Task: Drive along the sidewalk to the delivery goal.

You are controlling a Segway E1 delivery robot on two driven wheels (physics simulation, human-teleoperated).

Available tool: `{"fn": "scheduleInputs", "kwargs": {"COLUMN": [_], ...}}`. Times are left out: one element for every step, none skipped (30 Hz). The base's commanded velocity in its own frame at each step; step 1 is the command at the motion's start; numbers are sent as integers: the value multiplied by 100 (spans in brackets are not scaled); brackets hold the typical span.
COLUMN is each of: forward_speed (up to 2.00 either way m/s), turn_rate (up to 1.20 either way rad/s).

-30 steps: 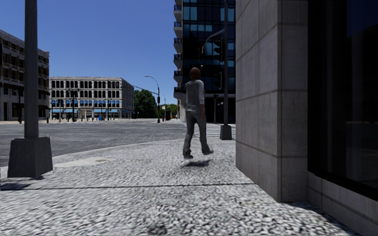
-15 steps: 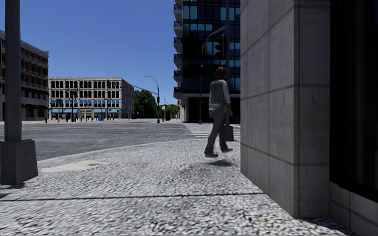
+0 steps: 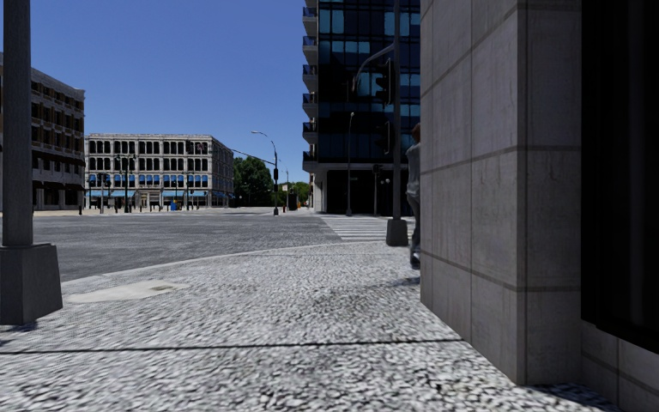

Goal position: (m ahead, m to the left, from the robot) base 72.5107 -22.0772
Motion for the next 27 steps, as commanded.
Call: {"fn": "scheduleInputs", "kwargs": {"forward_speed": [0, 0, 0, 0, 0, 0, 0, 0, 0, 0, 0, 0, 0, 0, 0, 0, 0, 0, 0, 0, 0, 3, 10, 10, 14, 20, 26], "turn_rate": [0, 0, 0, 0, 0, 0, 0, 0, 0, 0, 0, 0, 0, 0, 0, 0, 0, 0, 0, 0, 0, 0, 0, 0, 0, 0, 0]}}
